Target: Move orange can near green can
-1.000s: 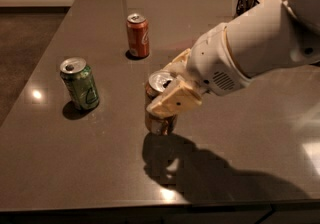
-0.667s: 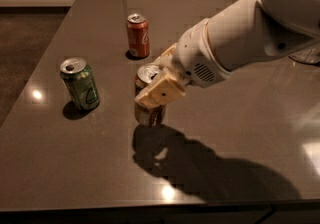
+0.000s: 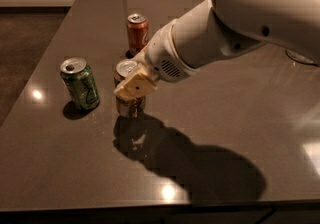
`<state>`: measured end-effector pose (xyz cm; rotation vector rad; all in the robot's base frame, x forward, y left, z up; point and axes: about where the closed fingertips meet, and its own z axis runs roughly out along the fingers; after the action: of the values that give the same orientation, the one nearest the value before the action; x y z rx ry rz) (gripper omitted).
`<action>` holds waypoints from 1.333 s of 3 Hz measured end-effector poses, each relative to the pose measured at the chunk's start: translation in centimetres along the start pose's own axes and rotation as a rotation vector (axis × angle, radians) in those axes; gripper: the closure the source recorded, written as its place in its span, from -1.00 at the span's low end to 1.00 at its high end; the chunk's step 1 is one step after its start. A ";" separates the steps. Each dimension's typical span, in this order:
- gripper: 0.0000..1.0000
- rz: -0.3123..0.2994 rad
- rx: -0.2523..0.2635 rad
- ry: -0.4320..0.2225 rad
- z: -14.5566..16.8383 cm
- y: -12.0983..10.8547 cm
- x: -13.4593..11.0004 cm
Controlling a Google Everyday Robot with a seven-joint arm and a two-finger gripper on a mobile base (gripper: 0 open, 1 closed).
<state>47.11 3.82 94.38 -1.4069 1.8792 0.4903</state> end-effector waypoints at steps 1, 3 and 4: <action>1.00 -0.022 -0.005 0.019 2.4 0.1 -1.1; 0.19 -0.071 -0.029 0.080 5.9 0.5 0.1; -0.27 -0.073 -0.038 0.077 6.2 0.5 0.1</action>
Offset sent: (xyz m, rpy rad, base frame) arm 0.0182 0.0472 -0.0508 -0.1350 -0.0157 0.0746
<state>48.64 8.06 90.10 -1.5330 1.8807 0.4433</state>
